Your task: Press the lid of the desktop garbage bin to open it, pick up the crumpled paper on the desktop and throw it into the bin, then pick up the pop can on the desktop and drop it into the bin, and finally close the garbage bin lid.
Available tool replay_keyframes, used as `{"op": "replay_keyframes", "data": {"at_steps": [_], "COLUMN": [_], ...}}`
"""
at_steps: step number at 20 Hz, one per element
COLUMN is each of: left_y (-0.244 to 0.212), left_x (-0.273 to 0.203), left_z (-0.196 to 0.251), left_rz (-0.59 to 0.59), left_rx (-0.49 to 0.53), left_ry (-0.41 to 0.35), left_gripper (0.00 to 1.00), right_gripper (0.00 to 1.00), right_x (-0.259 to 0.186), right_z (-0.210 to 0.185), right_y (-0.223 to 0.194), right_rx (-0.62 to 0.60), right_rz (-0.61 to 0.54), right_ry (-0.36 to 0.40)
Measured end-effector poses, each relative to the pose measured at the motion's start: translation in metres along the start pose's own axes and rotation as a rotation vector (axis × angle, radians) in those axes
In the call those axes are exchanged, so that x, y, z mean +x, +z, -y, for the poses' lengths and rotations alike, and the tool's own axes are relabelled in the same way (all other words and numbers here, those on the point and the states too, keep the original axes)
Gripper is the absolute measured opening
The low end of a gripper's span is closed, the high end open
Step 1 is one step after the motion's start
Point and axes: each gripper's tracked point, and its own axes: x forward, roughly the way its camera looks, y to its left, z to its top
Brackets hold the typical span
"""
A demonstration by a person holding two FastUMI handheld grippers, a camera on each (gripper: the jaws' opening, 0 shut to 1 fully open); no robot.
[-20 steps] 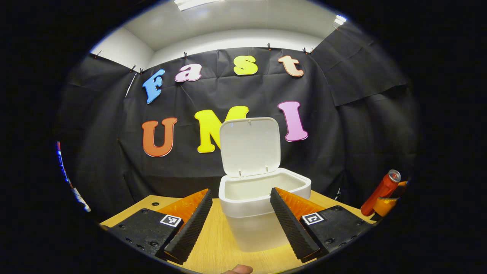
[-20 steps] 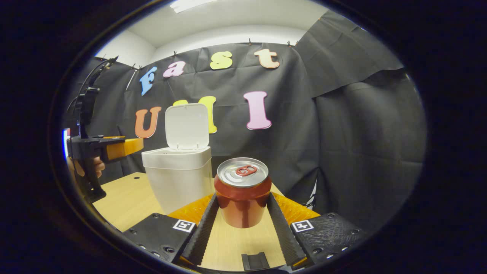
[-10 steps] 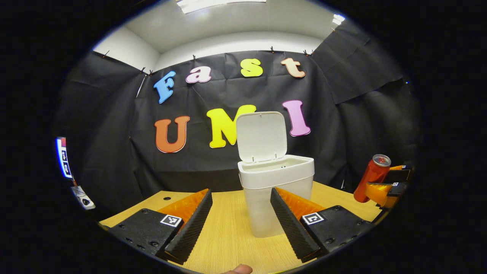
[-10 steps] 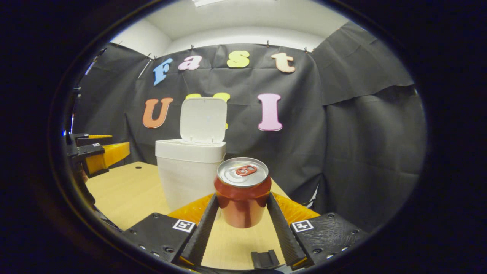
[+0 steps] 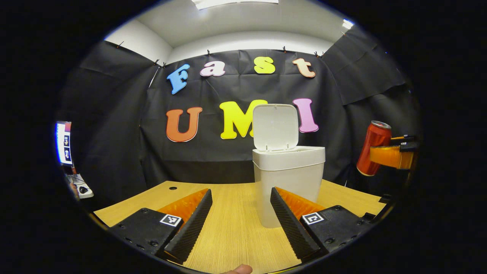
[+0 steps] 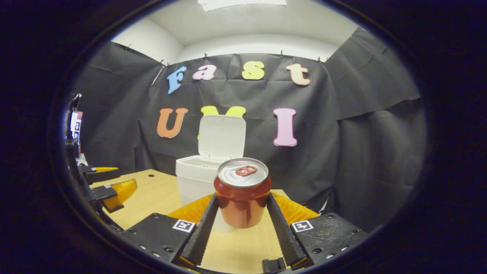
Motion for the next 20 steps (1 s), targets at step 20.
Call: {"op": "replay_keyframes", "data": {"at_steps": [20], "left_y": [-0.01], "left_x": [-0.005], "left_z": [-0.062], "left_rz": [-0.041], "left_rx": [-0.18], "left_ry": [0.042], "left_gripper": [0.96], "right_gripper": [0.77], "right_x": [0.102], "right_z": [-0.089], "right_y": [0.131], "right_rx": [-0.117], "right_rz": [-0.025], "right_ry": [0.061]}}
